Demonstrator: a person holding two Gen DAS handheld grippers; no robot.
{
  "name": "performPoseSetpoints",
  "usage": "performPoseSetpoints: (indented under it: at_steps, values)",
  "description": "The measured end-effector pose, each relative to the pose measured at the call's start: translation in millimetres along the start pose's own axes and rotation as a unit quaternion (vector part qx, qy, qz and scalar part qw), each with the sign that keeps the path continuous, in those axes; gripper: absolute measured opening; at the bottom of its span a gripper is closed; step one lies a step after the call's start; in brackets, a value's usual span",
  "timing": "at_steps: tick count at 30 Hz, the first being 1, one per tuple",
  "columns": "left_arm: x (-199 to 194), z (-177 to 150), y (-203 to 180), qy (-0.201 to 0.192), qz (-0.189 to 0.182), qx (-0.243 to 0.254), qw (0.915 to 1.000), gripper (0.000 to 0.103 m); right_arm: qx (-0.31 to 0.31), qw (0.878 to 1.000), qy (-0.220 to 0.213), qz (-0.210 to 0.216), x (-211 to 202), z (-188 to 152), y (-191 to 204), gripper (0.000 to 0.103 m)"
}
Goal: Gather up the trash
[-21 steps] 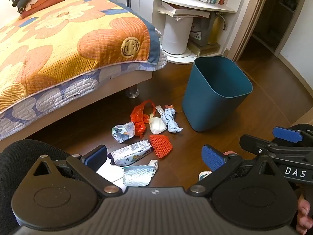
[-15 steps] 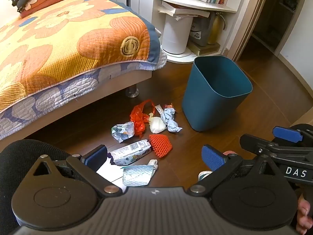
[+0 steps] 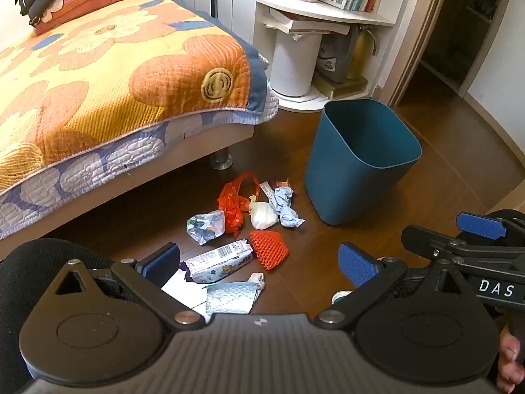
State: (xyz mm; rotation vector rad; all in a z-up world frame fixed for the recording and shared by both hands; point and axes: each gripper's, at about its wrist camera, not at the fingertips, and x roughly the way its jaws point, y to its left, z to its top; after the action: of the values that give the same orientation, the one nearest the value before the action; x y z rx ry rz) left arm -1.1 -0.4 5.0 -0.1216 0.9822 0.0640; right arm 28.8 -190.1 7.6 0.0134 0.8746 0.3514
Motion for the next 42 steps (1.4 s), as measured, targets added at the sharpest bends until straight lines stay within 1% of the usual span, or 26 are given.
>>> performPoseSetpoints:
  at_steps: [9, 42]
  values:
    - [-3.6, -2.1, 0.4, -0.009, -0.001, 0.001, 1.0, 0.103, 0.001, 1.0, -0.005, 0.004, -1.0, 0.0, -1.4, 0.092]
    - [-4.2, -1.7, -2.0, -0.008, 0.0, 0.001, 1.0, 0.103, 0.001, 1.0, -0.004, 0.004, -0.4, -0.3, -1.8, 0.091]
